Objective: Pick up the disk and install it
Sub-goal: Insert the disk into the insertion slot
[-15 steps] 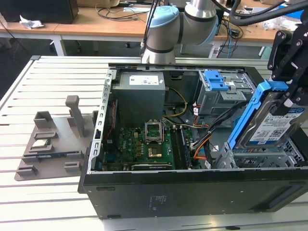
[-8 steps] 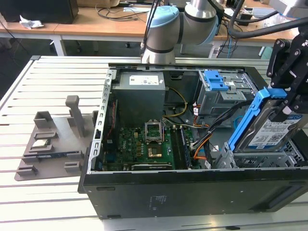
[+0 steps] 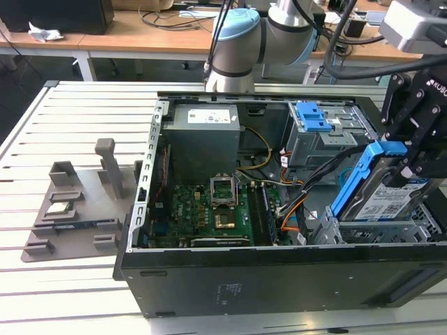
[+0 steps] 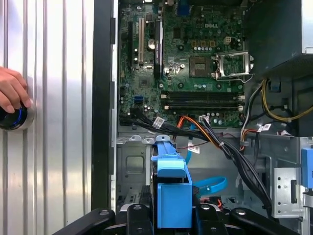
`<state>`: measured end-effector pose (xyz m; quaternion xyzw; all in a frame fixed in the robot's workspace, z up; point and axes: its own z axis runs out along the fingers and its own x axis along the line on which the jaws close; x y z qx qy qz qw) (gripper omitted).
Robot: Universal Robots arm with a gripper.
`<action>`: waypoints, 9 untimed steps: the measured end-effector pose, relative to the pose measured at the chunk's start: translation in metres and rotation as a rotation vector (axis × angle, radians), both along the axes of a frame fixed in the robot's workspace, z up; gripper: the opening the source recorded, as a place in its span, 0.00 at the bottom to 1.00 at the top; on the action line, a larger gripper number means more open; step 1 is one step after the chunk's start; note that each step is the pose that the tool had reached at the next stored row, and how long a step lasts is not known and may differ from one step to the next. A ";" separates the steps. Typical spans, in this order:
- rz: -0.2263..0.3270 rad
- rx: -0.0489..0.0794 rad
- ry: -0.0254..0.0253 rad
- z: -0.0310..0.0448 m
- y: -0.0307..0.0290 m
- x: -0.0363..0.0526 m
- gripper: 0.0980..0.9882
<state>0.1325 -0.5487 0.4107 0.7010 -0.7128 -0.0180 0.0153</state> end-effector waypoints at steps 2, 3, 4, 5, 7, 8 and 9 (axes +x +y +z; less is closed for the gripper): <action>0.000 0.000 0.0001 -0.0037 0.0000 0.0000 0.30; 0.000 0.000 0.0000 -0.0056 0.0000 0.0000 0.30; 0.000 0.000 0.0001 -0.0084 0.0000 0.0000 0.30; 0.000 0.000 0.0000 -0.0102 0.0000 0.0000 0.30; 0.000 0.000 0.0001 -0.0139 0.0000 0.0000 0.30; 0.000 0.000 0.0000 -0.0172 0.0000 0.0000 0.30; 0.000 0.000 0.0000 -0.0206 0.0000 0.0000 0.30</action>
